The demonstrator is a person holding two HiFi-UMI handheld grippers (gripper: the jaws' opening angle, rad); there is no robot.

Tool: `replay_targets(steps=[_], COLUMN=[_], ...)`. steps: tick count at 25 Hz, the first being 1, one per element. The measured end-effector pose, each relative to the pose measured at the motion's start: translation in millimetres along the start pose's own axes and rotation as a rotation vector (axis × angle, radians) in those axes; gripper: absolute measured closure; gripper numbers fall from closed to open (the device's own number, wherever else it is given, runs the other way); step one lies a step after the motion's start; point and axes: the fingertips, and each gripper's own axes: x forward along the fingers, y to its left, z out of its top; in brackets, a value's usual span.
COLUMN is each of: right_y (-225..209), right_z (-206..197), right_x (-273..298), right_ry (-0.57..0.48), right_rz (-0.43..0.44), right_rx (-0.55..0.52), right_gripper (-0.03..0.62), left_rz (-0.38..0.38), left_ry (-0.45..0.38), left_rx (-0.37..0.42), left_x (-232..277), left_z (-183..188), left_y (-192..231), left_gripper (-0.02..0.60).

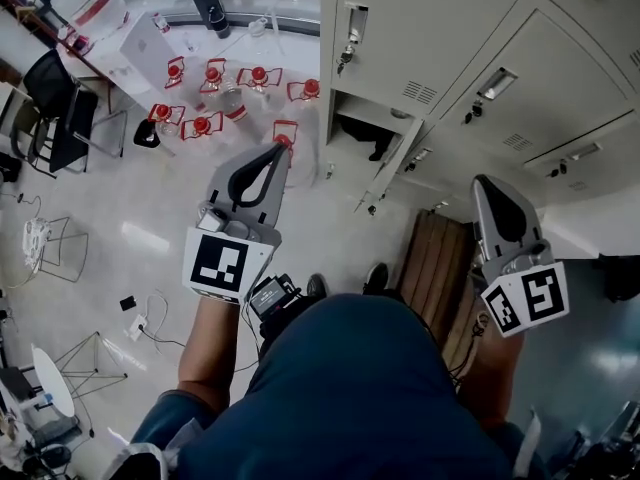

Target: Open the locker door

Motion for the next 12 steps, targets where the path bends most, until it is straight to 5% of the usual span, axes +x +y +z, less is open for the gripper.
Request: replay_targets(steps=[12], right_y=[2.0], right_z=[-1.7], right_x=[0.1], right_ry=[0.02], right_rz=[-0.004], right_rx=[0.0], right_gripper=[0.56], left_rz=[-0.013], left_ry=[0.002], left_rx=[-0.019], left_x=[0.0], left_z=[-3.7], left_y=[-1.3], left_gripper=[0.565])
